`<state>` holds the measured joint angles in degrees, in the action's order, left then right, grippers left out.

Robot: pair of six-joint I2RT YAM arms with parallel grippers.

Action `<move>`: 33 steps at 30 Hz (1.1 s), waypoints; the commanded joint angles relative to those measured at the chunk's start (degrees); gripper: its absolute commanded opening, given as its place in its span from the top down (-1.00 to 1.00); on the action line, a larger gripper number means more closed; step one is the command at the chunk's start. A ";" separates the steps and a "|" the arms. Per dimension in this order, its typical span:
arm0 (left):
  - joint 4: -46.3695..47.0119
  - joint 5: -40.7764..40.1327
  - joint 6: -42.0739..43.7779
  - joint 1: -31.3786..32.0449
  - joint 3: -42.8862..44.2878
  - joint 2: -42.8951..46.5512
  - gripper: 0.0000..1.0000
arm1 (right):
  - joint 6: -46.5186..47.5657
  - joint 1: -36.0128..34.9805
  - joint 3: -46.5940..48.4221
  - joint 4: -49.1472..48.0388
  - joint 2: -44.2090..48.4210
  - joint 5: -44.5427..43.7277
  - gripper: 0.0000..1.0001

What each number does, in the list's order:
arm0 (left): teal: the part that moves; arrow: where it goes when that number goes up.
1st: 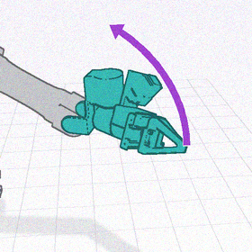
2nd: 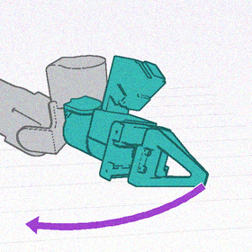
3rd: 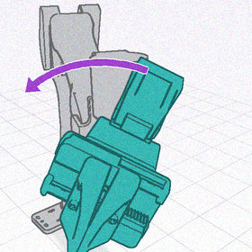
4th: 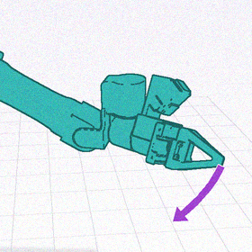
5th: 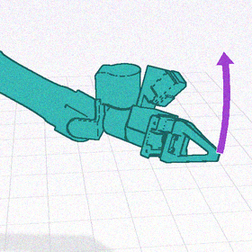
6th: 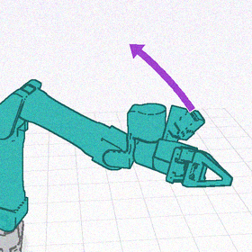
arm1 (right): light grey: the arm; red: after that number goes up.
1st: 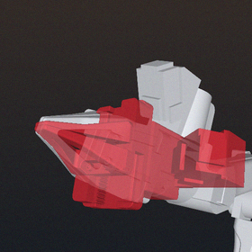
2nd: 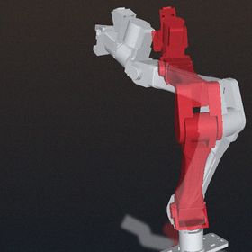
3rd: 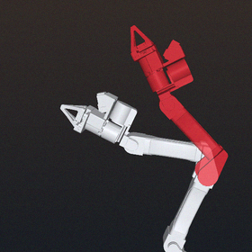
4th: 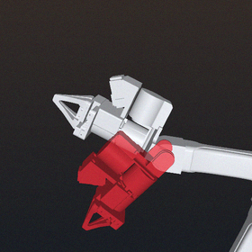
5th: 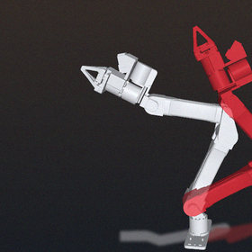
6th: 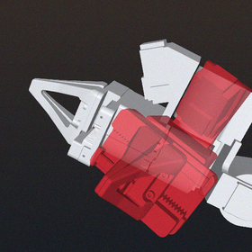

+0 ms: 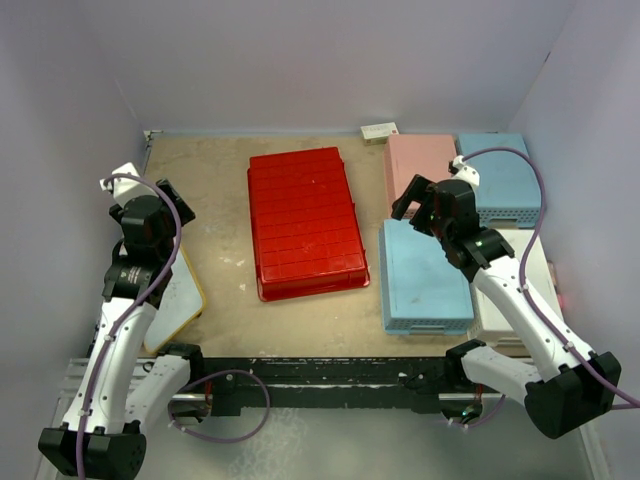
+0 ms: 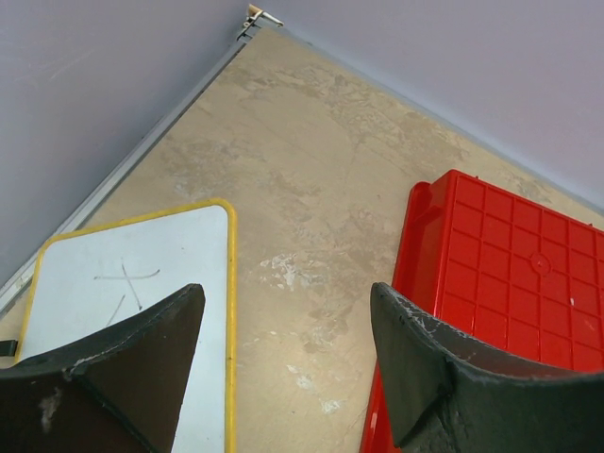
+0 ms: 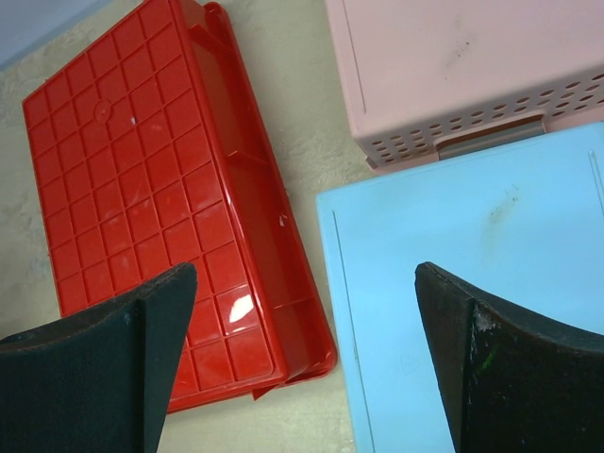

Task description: Turn the large container upside down

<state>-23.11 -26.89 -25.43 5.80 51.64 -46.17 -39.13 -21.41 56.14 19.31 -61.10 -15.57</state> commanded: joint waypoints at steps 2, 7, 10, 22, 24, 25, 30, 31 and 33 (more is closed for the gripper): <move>2.99 -0.69 0.83 0.17 0.41 0.14 -0.36 | -0.59 -0.03 0.37 -2.35 0.36 -0.60 -0.99; 2.92 -0.56 0.82 0.18 0.70 -0.10 -0.36 | -0.59 -0.04 0.46 -2.46 0.42 -0.51 -0.99; 3.27 0.07 0.95 0.17 0.83 -0.18 -0.37 | -0.50 -0.04 0.57 -2.45 0.49 -0.58 -0.99; 4.64 -0.28 -0.60 0.18 0.50 -0.39 -0.38 | -0.35 -0.04 0.31 -2.53 0.31 -0.86 -0.99; 4.66 -0.58 -0.97 0.17 0.44 -0.40 -0.38 | -0.33 -0.04 0.21 -2.46 0.34 -0.94 -0.99; 4.58 -0.70 -1.13 0.17 0.32 -0.41 -0.38 | -0.33 0.01 0.20 -2.44 0.35 -0.99 -0.99; 4.78 -1.14 -1.46 0.17 0.09 -0.40 -0.39 | -0.24 -0.04 0.21 -2.46 0.37 -1.13 -0.99; 4.78 -1.15 -1.46 0.17 0.13 -0.40 -0.38 | -0.28 -0.04 0.13 -2.44 0.37 -1.13 -0.99; 4.61 -1.42 -1.61 0.17 0.11 -0.49 -0.38 | -0.35 -0.06 0.11 -2.44 0.27 -1.13 -0.99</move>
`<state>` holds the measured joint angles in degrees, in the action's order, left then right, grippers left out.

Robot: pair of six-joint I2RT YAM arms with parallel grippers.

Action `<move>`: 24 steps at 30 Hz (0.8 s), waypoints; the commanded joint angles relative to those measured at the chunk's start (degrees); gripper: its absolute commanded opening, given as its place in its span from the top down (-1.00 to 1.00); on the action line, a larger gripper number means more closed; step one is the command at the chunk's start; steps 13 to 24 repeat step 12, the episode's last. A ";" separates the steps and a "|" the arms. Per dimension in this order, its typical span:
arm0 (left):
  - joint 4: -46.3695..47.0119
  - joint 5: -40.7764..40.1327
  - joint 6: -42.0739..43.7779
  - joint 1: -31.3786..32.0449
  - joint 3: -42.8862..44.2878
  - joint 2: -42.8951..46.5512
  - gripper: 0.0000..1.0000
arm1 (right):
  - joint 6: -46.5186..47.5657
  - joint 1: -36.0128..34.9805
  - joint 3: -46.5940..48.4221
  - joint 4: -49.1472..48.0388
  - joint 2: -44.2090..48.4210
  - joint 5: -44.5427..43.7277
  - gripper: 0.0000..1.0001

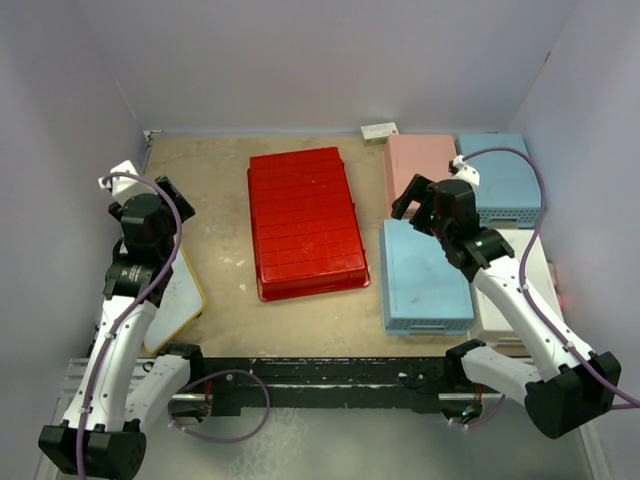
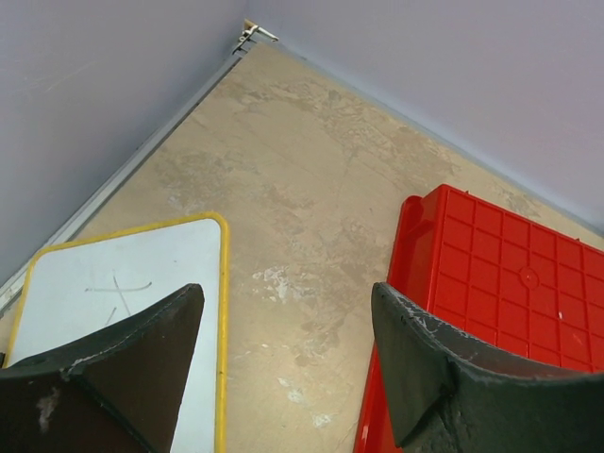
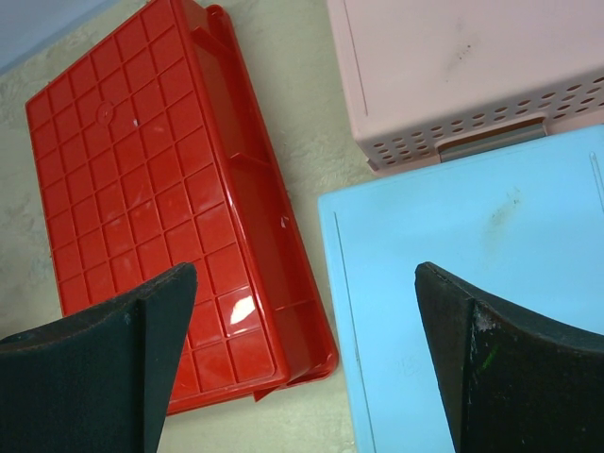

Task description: Turn the large container upside down

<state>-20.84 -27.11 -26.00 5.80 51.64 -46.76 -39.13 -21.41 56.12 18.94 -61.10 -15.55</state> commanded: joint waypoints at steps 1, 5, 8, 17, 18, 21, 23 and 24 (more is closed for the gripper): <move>2.17 -1.38 -1.13 0.15 0.13 0.09 -0.38 | -0.37 -0.04 0.13 -2.06 0.28 -1.15 -0.99; 1.93 -2.65 -1.64 0.17 0.45 -0.37 -0.33 | -0.54 -0.04 0.13 -2.06 0.24 -1.10 -0.99; 2.83 -1.56 -1.12 0.18 -0.05 0.10 -0.29 | -0.59 -0.06 0.13 -2.11 0.19 -0.98 -0.99; 2.80 -2.20 -1.14 0.17 0.11 -0.25 -0.30 | -0.68 -0.04 0.15 -2.07 0.11 -0.80 -0.99; 2.80 -2.20 -1.14 0.17 0.11 -0.25 -0.30 | -0.68 -0.04 0.15 -2.07 0.11 -0.80 -0.99; 2.80 -2.20 -1.14 0.17 0.11 -0.25 -0.30 | -0.68 -0.04 0.15 -2.07 0.11 -0.80 -0.99; 2.80 -2.20 -1.14 0.17 0.11 -0.25 -0.30 | -0.68 -0.04 0.15 -2.07 0.11 -0.80 -0.99; 2.80 -2.20 -1.14 0.17 0.11 -0.25 -0.30 | -0.68 -0.04 0.15 -2.07 0.11 -0.80 -0.99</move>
